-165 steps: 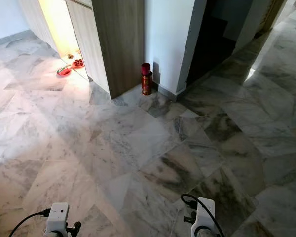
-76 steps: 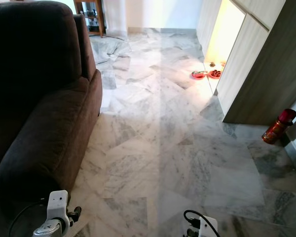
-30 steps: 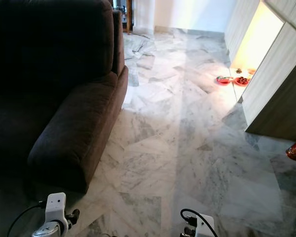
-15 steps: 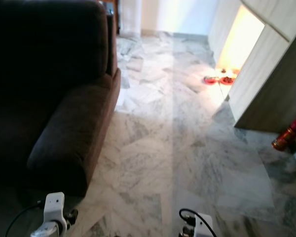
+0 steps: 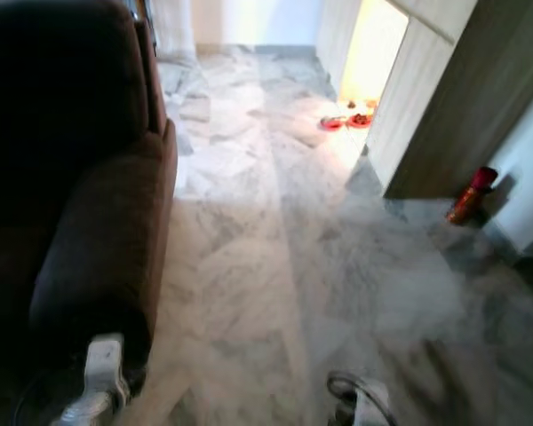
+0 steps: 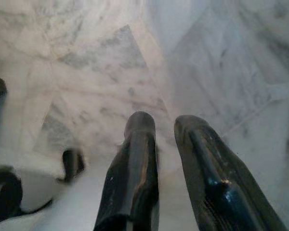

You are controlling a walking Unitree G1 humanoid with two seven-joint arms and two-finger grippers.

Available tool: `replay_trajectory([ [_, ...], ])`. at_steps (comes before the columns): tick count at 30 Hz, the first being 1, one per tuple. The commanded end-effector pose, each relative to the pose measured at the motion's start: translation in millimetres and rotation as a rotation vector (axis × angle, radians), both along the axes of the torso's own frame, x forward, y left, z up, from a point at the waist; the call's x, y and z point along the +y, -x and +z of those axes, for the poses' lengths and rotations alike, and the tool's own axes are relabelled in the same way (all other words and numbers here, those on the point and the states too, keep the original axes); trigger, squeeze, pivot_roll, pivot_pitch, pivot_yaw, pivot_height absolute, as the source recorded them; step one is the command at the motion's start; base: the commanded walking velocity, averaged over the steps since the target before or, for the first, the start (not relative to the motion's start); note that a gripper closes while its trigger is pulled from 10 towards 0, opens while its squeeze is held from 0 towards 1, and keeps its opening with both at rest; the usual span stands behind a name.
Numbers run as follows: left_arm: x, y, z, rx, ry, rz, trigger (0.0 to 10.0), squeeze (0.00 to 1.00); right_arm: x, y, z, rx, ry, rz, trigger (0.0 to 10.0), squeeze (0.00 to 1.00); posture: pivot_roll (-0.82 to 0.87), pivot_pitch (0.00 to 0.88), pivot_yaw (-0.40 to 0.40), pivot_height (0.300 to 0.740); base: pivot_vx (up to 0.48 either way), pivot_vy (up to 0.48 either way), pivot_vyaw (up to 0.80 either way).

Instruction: Move the pillow to the sofa from floor

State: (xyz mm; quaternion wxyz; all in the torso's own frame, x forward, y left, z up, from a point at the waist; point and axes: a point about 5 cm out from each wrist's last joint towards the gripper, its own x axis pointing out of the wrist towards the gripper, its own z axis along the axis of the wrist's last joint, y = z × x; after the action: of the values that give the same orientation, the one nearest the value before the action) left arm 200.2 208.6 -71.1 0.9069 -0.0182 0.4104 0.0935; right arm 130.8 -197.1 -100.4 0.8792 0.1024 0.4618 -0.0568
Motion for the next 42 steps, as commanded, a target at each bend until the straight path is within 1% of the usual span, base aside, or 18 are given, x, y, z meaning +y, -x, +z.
replay_trajectory([
  [1,5.5,0.3,0.6,0.008,-0.006,0.017,10.0,0.00,4.7,-3.2,0.6,-0.016,-0.017,-0.012,10.0,0.00,0.02,0.035,-0.039,0.740,0.000,0.349,0.00],
  [8,6.2,0.0,0.9,0.008,-0.005,0.020,10.0,0.00,4.4,-3.9,1.0,-0.017,-0.002,0.012,10.0,0.00,0.02,0.037,-0.039,0.740,0.000,0.347,0.00],
  [13,6.0,-0.2,0.9,0.008,-0.004,0.021,10.0,0.00,3.6,-4.4,1.4,-0.019,0.005,0.021,10.0,0.00,0.02,0.039,-0.040,0.740,0.000,0.345,0.68],
  [18,5.9,-0.2,0.9,0.008,-0.005,0.021,10.0,0.00,4.3,-3.9,0.9,-0.013,-0.008,0.022,10.0,0.00,0.03,0.038,-0.040,0.740,0.000,0.349,0.69],
  [33,6.9,1.6,0.1,0.015,-0.008,0.019,10.0,0.00,5.7,-3.3,0.5,-0.007,-0.007,0.043,10.0,0.00,0.02,0.023,-0.030,0.740,0.000,0.345,0.00],
  [36,7.2,1.9,0.0,0.016,-0.009,0.020,10.0,0.00,5.2,-3.4,0.6,-0.006,0.005,0.048,10.0,0.00,0.02,0.024,-0.030,0.740,0.000,0.344,0.74],
  [41,7.3,1.7,0.1,0.016,-0.009,0.020,10.0,0.00,5.9,-3.5,0.6,-0.007,-0.006,0.045,10.0,0.00,0.03,0.036,-0.031,0.740,0.000,0.346,0.80],
  [42,7.4,1.6,0.1,0.016,-0.008,0.021,10.0,0.00,6.4,-2.7,0.0,-0.003,-0.023,0.019,10.0,0.00,0.03,0.039,-0.031,0.740,0.000,0.352,0.00],
])
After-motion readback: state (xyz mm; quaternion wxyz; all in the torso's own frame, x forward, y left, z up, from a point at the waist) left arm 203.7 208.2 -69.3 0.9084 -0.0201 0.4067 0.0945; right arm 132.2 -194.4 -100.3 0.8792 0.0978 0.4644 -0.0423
